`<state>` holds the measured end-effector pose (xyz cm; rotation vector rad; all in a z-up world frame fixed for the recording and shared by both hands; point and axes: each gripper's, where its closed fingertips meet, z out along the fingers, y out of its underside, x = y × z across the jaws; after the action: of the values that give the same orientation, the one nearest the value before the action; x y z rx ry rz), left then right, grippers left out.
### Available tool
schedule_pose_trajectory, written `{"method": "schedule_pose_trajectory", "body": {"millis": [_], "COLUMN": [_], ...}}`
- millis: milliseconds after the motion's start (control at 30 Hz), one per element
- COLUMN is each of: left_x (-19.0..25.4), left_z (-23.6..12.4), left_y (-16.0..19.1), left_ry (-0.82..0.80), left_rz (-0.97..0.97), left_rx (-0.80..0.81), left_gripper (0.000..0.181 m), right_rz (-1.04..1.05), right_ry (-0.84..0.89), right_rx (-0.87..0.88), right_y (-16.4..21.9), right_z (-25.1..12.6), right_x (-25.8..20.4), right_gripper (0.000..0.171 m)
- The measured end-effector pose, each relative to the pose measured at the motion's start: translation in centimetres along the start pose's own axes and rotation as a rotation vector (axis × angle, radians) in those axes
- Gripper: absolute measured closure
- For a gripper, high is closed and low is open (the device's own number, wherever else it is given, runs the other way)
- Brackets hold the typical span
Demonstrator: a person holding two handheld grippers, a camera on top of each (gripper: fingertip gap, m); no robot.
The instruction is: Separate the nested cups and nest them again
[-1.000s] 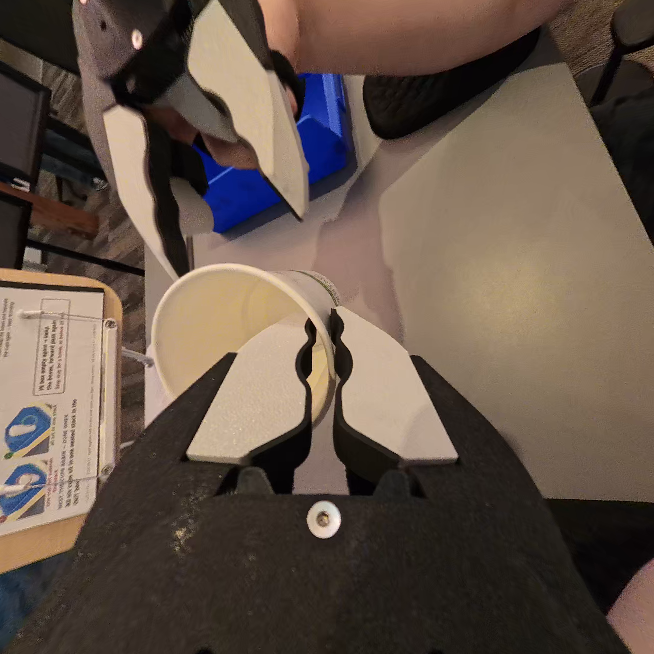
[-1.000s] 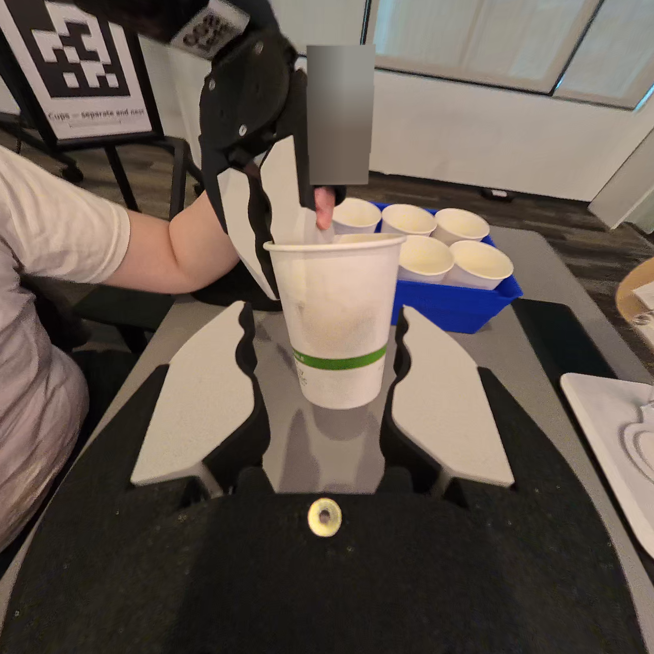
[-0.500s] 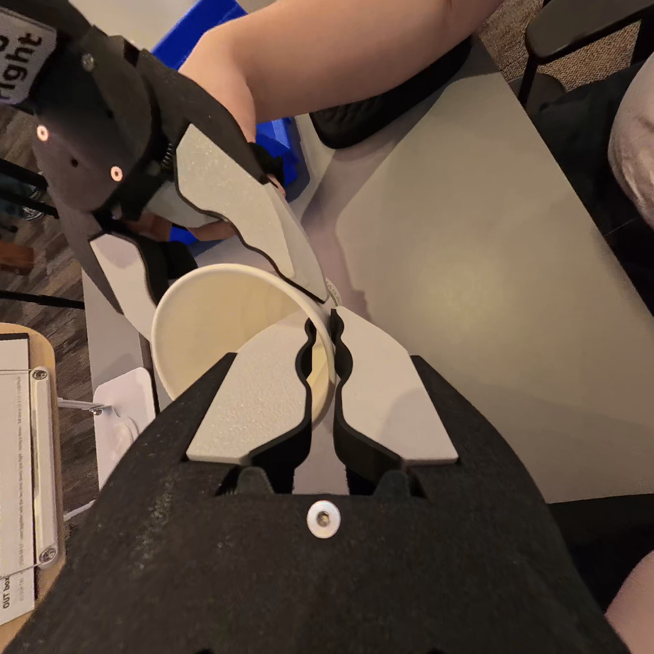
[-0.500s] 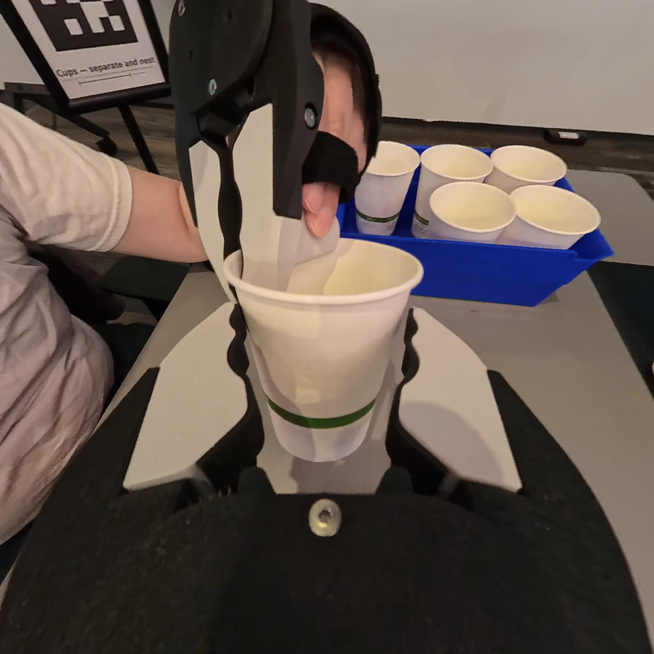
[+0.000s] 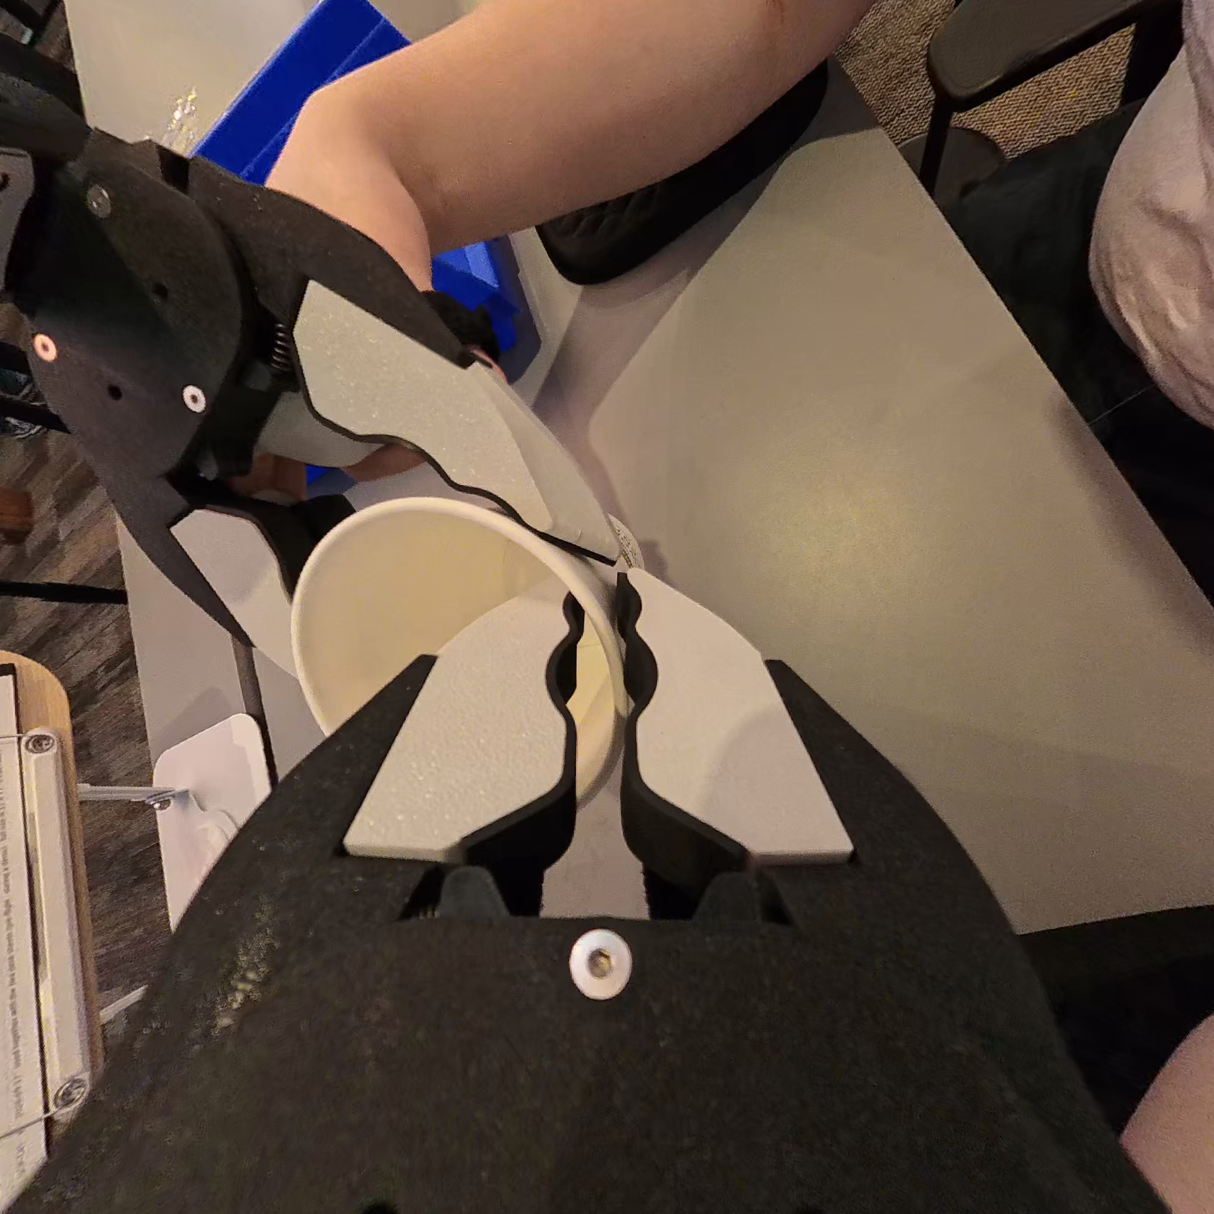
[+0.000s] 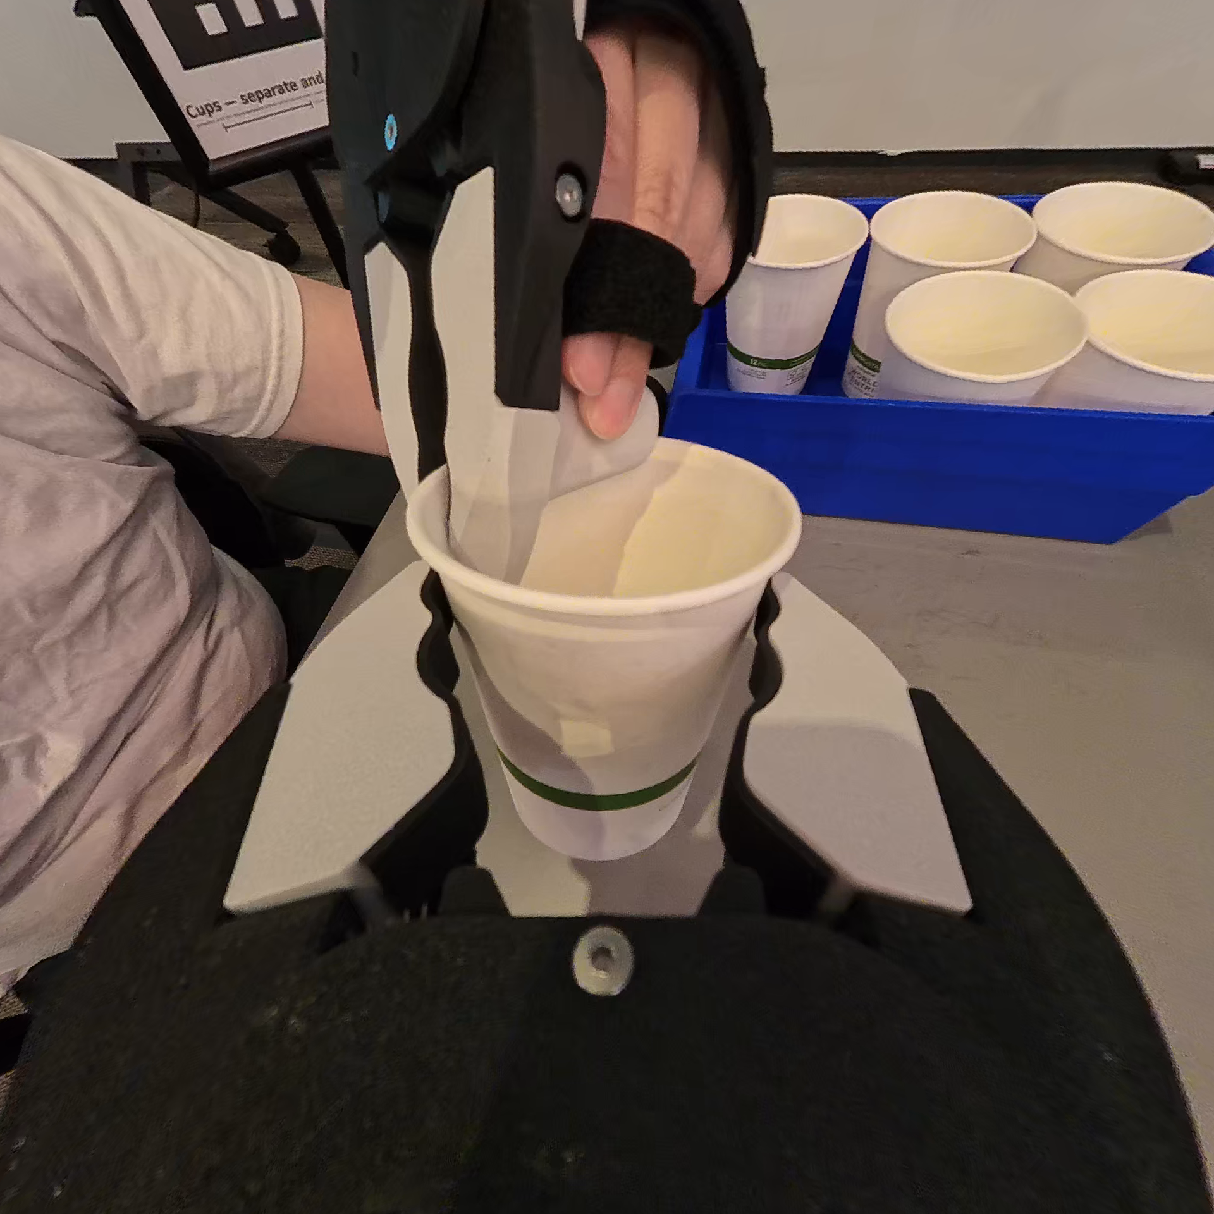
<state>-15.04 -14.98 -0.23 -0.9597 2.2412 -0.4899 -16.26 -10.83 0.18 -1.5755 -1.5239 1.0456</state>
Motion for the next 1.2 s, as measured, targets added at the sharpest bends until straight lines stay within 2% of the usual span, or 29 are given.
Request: {"method": "schedule_pose_trajectory", "body": {"millis": [100,167,233,333,433,500,567,600,667,733,867,1133,1200], "left_x": [-0.7,-1.7,-2.5,-3.7,-4.1,-4.1,-3.9,-3.8,-3.8,-3.8,-3.9,-3.6,-3.7], "left_z": [-0.4,-1.2,-2.4,-4.9,-6.8,-7.0,-6.9,-6.7,-6.7,-6.8,-7.6,-8.4,-8.4], "left_y": [-0.2,-0.1,0.1,-0.1,-0.8,-0.7,-0.4,-0.4,-0.4,-0.3,-0.1,-0.3,-0.2], "left_ry": [-0.041,-0.115,-0.173,-0.281,-0.348,-0.363,-0.362,-0.358,-0.356,-0.362,-0.380,-0.394,-0.395], "left_rz": [-0.024,-0.053,-0.074,-0.105,-0.098,-0.080,-0.072,-0.070,-0.067,-0.067,-0.076,-0.061,-0.063], "left_rx": [0.019,0.025,0.036,0.092,0.166,0.152,0.123,0.114,0.108,0.110,0.113,0.127,0.127], "left_gripper": [0.169,0.154,0.146,0.136,0.137,0.139,0.139,0.139,0.139,0.139,0.140,0.142,0.142], "right_rz": [0.015,0.031,0.046,0.052,0.026,0.057,0.155,0.199,0.303,0.403,0.483,0.490,0.476], "right_ry": [-0.004,0.013,0.039,0.132,0.349,0.673,1.077,1.207,1.321,1.281,1.160,1.127,1.120], "right_rx": [0.014,0.032,0.049,0.049,0.173,0.300,0.349,0.335,0.247,0.154,0.109,0.019,0.044], "right_y": [-0.2,-0.4,-0.6,-0.8,-2.3,-1.9,1.8,4.3,9.9,14.4,18.9,21.9,21.8], "right_z": [-0.1,-0.4,-1.1,-4.4,-12.3,-20.2,-28.9,-31.8,-34.5,-33.9,-31.5,-30.6,-30.4], "right_x": [0.1,0.6,1.2,2.3,4.0,7.0,10.0,10.8,12.2,13.3,14.6,14.6,14.8], "right_gripper": [0.084,0.084,0.084,0.084,0.084,0.084,0.084,0.084,0.084,0.084,0.084,0.083,0.083]}}
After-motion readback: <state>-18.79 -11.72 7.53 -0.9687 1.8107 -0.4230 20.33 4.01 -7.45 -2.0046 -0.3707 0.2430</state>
